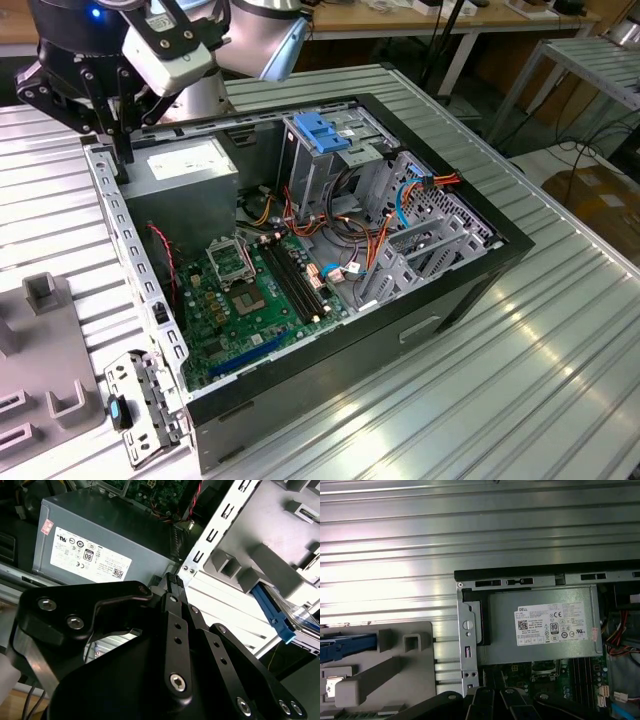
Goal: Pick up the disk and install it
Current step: 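Reach for the disk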
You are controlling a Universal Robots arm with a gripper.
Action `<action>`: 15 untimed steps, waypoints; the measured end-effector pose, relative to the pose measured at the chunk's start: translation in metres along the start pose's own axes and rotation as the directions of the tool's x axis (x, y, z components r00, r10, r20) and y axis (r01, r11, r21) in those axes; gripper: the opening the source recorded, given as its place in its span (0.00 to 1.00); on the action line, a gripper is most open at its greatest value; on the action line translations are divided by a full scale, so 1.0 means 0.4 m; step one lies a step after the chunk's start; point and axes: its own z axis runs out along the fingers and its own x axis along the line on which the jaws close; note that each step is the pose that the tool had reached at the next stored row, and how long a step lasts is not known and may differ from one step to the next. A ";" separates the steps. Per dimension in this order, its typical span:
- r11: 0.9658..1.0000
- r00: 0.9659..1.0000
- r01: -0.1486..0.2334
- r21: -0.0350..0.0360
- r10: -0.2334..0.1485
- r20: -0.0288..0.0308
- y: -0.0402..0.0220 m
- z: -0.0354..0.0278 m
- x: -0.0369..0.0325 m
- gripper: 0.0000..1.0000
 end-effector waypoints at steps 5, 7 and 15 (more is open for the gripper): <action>1.000 1.000 0.000 0.000 0.000 0.000 -0.001 0.000 0.007 0.11; 1.000 1.000 0.000 0.000 0.000 0.000 -0.001 0.000 0.009 0.11; 1.000 1.000 0.000 0.000 0.000 0.000 -0.002 0.000 0.020 0.11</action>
